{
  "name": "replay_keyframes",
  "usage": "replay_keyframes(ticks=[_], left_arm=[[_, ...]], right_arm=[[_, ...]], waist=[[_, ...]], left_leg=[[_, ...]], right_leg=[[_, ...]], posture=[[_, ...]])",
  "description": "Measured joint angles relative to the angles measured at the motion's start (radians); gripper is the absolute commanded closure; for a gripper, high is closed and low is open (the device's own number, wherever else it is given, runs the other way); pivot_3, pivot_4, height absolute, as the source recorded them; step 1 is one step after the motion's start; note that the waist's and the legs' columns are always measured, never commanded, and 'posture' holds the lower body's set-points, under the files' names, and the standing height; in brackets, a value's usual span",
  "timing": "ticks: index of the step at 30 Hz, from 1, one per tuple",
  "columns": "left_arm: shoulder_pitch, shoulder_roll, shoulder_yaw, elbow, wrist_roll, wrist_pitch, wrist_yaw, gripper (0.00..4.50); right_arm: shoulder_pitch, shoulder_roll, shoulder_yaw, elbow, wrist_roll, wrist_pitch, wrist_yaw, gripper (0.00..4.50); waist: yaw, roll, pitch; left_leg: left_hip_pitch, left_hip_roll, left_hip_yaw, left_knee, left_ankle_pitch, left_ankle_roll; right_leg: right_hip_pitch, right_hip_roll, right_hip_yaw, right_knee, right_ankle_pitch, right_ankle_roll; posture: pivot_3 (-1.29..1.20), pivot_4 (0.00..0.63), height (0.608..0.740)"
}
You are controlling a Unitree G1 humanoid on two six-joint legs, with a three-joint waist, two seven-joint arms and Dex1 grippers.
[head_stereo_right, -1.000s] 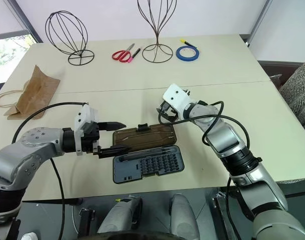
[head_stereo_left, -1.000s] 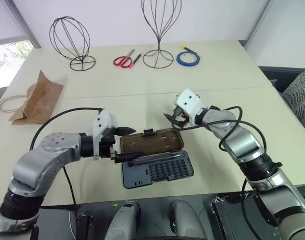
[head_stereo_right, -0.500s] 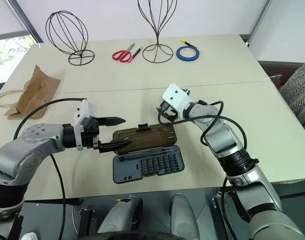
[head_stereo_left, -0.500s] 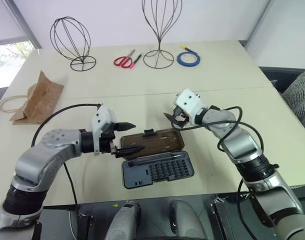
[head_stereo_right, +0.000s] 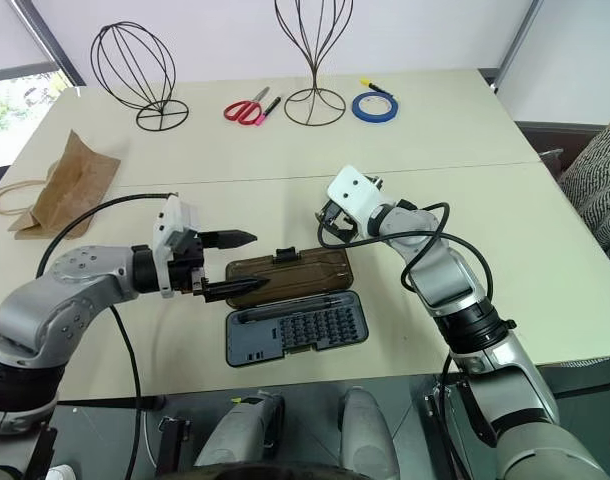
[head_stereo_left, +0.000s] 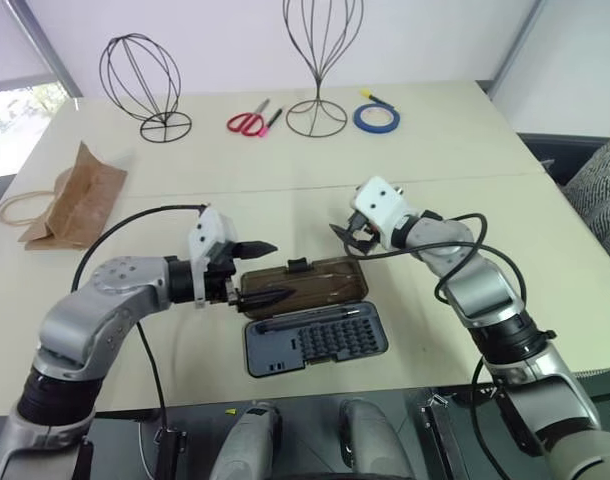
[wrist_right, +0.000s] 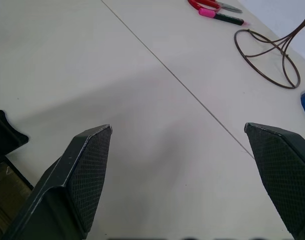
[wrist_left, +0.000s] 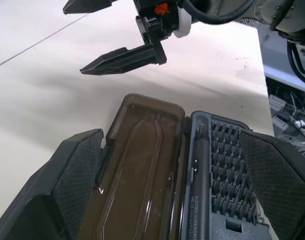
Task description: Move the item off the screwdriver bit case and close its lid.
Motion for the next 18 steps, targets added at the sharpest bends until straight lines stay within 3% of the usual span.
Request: replay_keyframes(ticks=[3,8,15,18], left_arm=[[-0.001,-0.008,-0.003,0.012,0.006,-0.011,0.006,0.81],[-0.013,-0.013,-0.003,0.021,0.005,-0.014,0.012,3.32],[-0.037,-0.014,-0.004,0.043,0.029,-0.022,0.034,3.32],[-0.036,-0.014,-0.003,0.043,0.026,-0.022,0.028,4.14]], right_arm=[[0.001,0.003,-0.002,0.000,-0.004,0.000,0.001,0.00],[0.005,0.009,-0.003,-0.009,-0.007,0.001,0.005,0.00],[0.006,0.016,-0.003,-0.019,-0.015,0.003,0.006,0.00],[0.007,0.016,-0.003,-0.020,-0.017,0.003,0.006,0.00]], waist=[[0.000,0.000,0.000],[0.000,0.000,0.000],[0.000,0.000,0.000],[0.000,0.000,0.000]], left_leg=[[0.000,0.000,0.000,0.000,0.000,0.000],[0.000,0.000,0.000,0.000,0.000,0.000],[0.000,0.000,0.000,0.000,0.000,0.000],[0.000,0.000,0.000,0.000,0.000,0.000]], right_leg=[[0.000,0.000,0.000,0.000,0.000,0.000],[0.000,0.000,0.000,0.000,0.000,0.000],[0.000,0.000,0.000,0.001,0.000,0.000],[0.000,0.000,0.000,0.001,0.000,0.000]], posture=[[0.00,0.150,0.740],[0.00,0.150,0.740],[0.00,0.150,0.740],[0.00,0.150,0.740]])
